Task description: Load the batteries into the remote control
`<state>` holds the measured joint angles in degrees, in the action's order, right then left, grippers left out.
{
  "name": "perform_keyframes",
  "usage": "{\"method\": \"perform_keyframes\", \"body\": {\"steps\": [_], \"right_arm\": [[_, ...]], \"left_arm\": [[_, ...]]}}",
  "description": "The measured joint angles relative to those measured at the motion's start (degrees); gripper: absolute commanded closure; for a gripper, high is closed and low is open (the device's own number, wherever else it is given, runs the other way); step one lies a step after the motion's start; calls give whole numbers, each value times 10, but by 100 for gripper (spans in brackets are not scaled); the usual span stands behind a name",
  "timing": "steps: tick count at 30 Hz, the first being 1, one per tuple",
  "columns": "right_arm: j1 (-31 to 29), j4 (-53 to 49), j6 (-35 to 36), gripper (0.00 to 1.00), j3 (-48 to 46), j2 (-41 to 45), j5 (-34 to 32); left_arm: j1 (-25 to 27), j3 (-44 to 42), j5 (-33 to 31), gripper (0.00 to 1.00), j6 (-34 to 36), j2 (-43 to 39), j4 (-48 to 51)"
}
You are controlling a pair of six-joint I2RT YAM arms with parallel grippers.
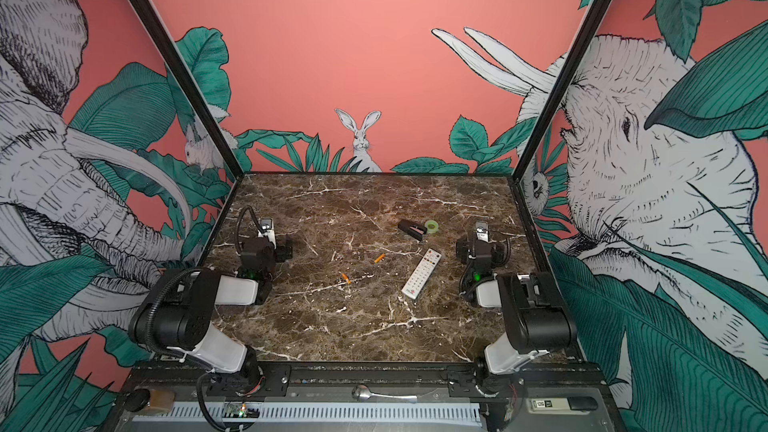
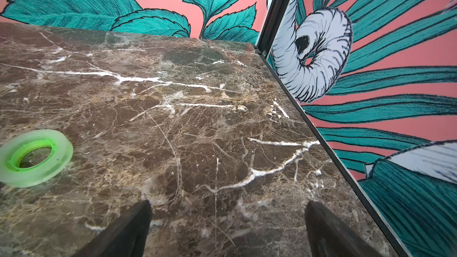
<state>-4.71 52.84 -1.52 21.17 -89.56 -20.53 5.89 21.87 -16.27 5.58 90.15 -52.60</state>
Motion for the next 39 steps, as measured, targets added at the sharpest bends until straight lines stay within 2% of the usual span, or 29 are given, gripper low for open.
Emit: {"method": "perform_keyframes", "body": {"steps": [39], "right_arm": [[0,0,0,1,0,0,0]], "left_arm": [[-3,0,8,0,0,0,0]]}}
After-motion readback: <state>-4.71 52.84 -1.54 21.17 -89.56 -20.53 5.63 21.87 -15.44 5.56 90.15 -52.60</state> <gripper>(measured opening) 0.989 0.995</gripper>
